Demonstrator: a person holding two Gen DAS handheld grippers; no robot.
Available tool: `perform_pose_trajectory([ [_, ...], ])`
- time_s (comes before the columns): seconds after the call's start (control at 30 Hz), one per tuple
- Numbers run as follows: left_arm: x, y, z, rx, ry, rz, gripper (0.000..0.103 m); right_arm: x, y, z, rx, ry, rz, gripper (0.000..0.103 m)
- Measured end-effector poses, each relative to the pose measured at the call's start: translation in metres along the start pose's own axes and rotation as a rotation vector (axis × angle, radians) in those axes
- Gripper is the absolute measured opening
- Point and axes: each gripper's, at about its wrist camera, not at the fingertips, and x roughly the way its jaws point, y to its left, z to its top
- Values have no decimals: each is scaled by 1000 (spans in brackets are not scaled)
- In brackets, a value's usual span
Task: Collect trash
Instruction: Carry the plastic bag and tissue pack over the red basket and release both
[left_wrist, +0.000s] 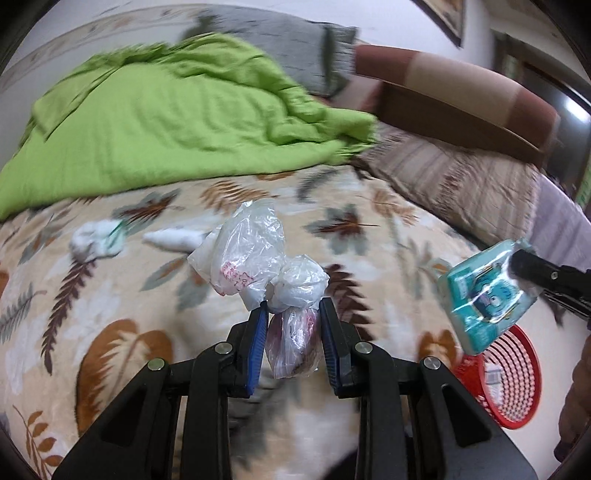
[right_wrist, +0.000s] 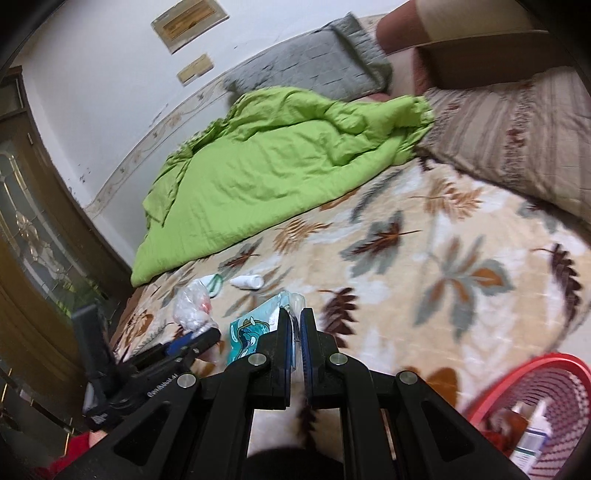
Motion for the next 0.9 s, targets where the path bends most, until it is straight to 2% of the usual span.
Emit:
perform_pose_trajectory([
  [0.4, 7, -119, 4, 206, 15, -108, 27, -89, -84, -21, 134, -80, -140, 6],
  [0.6, 12, -166, -1, 280, 41, -157, 27, -112, -115, -31, 193, -100, -180, 6],
  [0.9, 24, -226, -18, 362, 100, -237, 27, -142, -140, -41, 217, -132, -254, 6],
])
